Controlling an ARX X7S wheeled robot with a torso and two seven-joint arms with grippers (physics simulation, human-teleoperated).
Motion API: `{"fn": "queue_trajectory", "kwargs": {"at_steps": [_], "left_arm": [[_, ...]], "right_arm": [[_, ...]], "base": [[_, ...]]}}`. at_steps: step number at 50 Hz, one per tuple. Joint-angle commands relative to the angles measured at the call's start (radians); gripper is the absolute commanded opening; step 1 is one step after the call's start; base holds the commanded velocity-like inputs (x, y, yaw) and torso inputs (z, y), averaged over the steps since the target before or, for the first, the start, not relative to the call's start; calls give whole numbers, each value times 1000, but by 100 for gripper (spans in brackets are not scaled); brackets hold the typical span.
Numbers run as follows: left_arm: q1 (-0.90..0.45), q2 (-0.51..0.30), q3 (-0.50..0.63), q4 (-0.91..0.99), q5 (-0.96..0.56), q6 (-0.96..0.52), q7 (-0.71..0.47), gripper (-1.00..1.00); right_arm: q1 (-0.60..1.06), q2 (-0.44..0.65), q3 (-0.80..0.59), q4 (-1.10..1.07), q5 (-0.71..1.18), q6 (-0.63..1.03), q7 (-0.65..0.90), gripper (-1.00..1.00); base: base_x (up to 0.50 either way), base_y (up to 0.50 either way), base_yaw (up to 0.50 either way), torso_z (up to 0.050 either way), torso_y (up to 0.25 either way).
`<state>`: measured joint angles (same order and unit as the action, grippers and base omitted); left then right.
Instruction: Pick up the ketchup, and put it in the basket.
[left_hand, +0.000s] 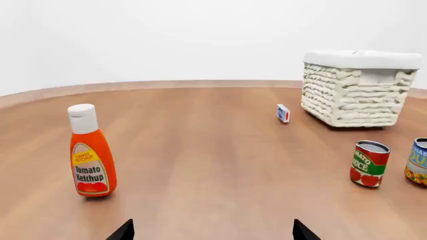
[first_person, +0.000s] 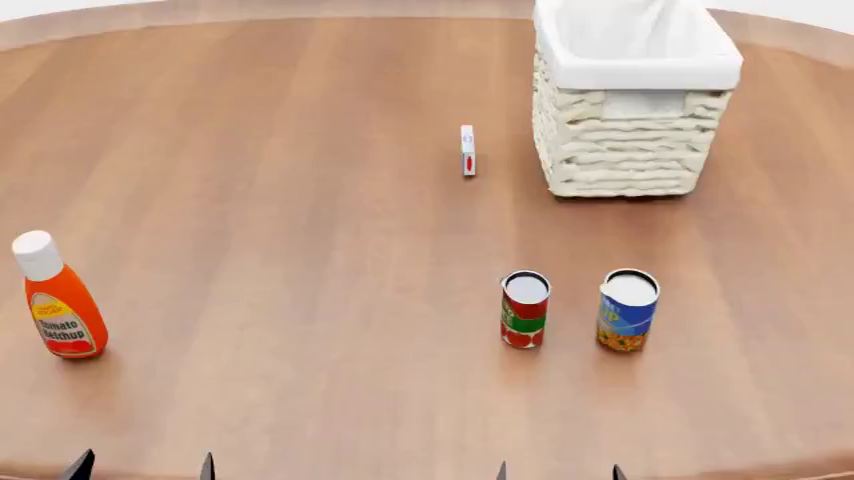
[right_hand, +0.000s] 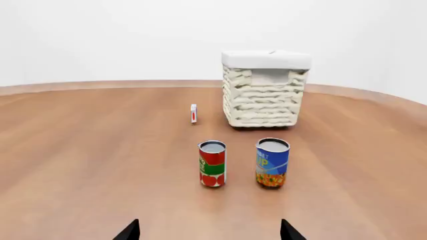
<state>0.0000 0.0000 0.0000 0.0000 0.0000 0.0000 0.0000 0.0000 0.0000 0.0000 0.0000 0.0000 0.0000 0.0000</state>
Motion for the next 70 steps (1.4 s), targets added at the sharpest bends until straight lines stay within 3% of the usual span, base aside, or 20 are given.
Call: {"fn": "queue_trajectory", "kwargs": {"at_steps": [1, 24, 28, 52, 70], "left_arm": [[2, -16, 18, 2, -16, 4, -18, 100], [-8, -70, 70, -17, -85, 20, -64, 100], [1, -82, 70, -11, -59, 37, -93, 100], [139, -147, 74, 492, -62, -127, -158, 100], [105, -172, 102, 645, -80, -273, -164, 100]], "right_arm": [[-1, 15, -14, -7, 32, 13, 12, 100], [-5, 63, -82, -24, 74, 33, 82, 100], [-32, 73, -93, -108, 36, 91, 126, 100], [-133, 115, -160, -610, -23, 351, 198, 100], [-25, 119, -173, -792, -14, 580, 217, 100]], "base": [[0, 0, 0, 0, 0], [0, 0, 0, 0, 0], [0, 0, 0, 0, 0], [0, 0, 0, 0, 0], [0, 0, 0, 0, 0]]}}
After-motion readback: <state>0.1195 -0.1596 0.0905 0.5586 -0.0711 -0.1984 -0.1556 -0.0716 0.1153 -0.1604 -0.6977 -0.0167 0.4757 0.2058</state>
